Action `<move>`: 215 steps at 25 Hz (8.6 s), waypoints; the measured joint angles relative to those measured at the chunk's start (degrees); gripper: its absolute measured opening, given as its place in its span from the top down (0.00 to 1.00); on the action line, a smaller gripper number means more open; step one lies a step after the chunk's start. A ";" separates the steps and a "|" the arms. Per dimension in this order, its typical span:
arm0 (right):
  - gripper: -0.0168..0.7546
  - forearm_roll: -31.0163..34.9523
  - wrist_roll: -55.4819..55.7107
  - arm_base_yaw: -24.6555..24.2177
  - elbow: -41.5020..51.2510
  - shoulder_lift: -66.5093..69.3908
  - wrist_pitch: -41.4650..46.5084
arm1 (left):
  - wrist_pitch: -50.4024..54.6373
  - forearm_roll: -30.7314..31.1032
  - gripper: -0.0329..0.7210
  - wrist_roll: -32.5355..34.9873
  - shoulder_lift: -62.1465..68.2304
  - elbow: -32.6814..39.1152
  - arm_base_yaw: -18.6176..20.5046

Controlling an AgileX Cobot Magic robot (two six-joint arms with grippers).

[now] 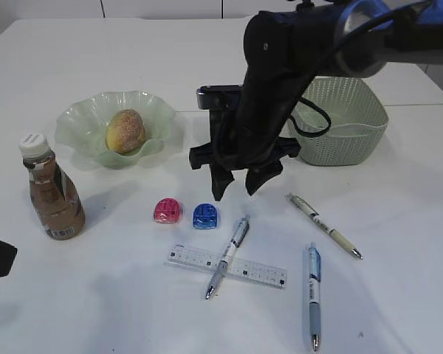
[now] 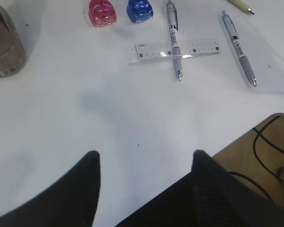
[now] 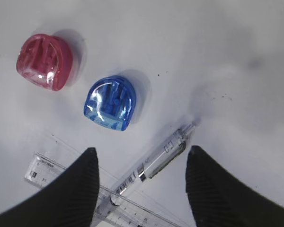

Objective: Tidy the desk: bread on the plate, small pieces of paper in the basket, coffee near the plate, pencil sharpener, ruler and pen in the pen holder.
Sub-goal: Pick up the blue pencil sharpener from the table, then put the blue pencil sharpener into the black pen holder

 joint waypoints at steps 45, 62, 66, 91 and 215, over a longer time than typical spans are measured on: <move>0.38 -1.22 20.25 4.06 -12.69 13.20 6.32 | 0.00 0.00 0.39 -2.65 0.00 0.00 0.00; 0.38 -1.48 23.18 4.18 -12.69 13.20 4.30 | 0.00 0.00 0.39 -2.65 0.00 0.00 0.00; 0.38 -1.48 23.56 4.76 -12.69 13.20 2.91 | 0.00 0.00 0.39 -2.65 0.00 0.00 0.00; 0.38 -4.54 25.83 4.97 -12.81 14.43 2.77 | 0.00 0.00 0.39 -2.65 0.00 0.00 0.00; 0.55 -11.28 1.03 -6.87 -50.25 24.72 -4.25 | 0.43 0.35 0.43 -2.65 0.00 0.00 -1.13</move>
